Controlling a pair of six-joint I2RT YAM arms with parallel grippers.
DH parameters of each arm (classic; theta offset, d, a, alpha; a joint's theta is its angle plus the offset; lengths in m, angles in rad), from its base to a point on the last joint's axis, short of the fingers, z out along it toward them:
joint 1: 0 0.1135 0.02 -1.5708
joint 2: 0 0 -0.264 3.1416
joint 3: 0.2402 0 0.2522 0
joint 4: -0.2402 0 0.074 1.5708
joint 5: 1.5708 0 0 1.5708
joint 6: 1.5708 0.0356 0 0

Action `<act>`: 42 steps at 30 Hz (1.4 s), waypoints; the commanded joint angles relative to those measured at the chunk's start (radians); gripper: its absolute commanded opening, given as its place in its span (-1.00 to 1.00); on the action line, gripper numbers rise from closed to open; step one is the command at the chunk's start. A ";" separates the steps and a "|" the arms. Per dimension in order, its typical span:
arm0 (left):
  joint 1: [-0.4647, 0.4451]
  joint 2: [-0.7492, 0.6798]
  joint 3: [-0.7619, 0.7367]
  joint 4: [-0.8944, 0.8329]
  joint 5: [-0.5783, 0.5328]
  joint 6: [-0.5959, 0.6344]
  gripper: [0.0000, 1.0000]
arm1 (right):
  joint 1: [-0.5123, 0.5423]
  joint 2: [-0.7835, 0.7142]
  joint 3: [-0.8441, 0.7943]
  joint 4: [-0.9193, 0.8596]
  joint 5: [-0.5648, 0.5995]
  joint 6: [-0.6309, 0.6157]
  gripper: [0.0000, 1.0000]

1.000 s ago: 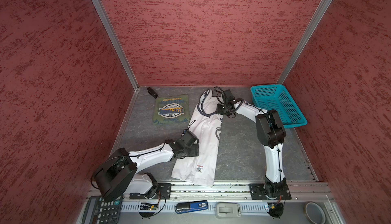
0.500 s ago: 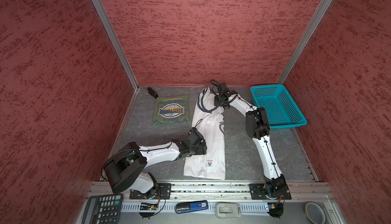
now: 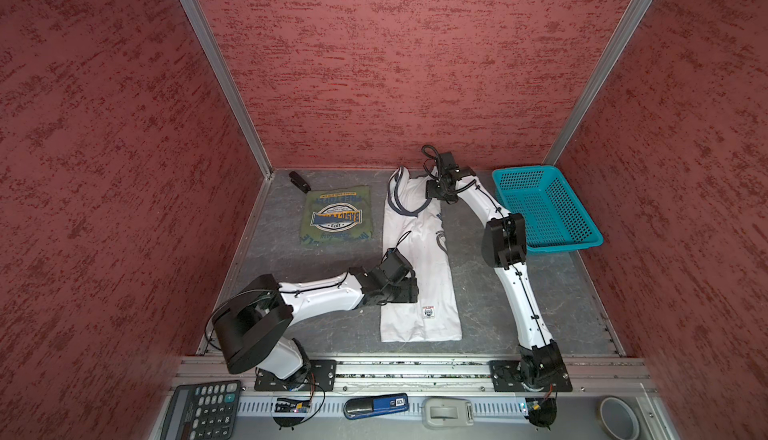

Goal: Fold and stack the tank tops

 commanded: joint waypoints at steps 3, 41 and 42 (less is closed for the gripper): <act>-0.008 -0.211 -0.045 -0.215 -0.029 -0.097 0.76 | 0.015 -0.479 -0.490 0.117 -0.096 0.048 0.47; -0.253 -0.315 -0.404 0.036 0.031 -0.455 -0.07 | 0.604 -1.786 -2.188 0.471 -0.113 0.914 -0.25; -0.260 -0.317 -0.401 0.040 0.028 -0.453 -0.16 | 0.611 -1.774 -2.189 0.485 -0.116 0.917 -0.30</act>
